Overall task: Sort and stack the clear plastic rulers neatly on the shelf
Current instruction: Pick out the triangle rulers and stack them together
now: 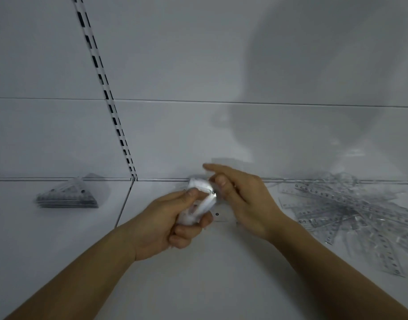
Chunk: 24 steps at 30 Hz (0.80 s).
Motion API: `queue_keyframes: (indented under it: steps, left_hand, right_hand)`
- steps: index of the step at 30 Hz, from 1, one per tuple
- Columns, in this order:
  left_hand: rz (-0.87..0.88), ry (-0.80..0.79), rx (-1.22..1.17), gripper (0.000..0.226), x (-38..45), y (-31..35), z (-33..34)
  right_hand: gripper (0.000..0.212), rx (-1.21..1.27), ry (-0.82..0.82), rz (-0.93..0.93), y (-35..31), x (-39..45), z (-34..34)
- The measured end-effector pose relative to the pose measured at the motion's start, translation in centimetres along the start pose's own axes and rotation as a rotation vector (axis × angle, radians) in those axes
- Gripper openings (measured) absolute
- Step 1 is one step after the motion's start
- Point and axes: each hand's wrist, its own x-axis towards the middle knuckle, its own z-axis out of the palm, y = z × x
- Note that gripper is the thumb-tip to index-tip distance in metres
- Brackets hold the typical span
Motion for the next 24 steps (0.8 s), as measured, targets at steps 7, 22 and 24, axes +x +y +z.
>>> queue_keyframes:
  steps: [7,22,24]
  left_hand:
    - [0.158,0.04,-0.198,0.038,-1.2,2.1,-0.9]
    - [0.248,0.044,-0.282,0.037,-0.7,1.9,-1.6]
    - [0.229,0.054,-0.261,0.039,-0.7,1.9,-1.4]
  right_hand:
    - [0.035,-0.384,-0.183,0.006,3.6,-0.2,-0.8]
    - [0.024,0.273,0.24,0.262,0.8,0.8,-2.5]
    - [0.016,0.62,0.23,0.374,-0.3,0.9,-3.1]
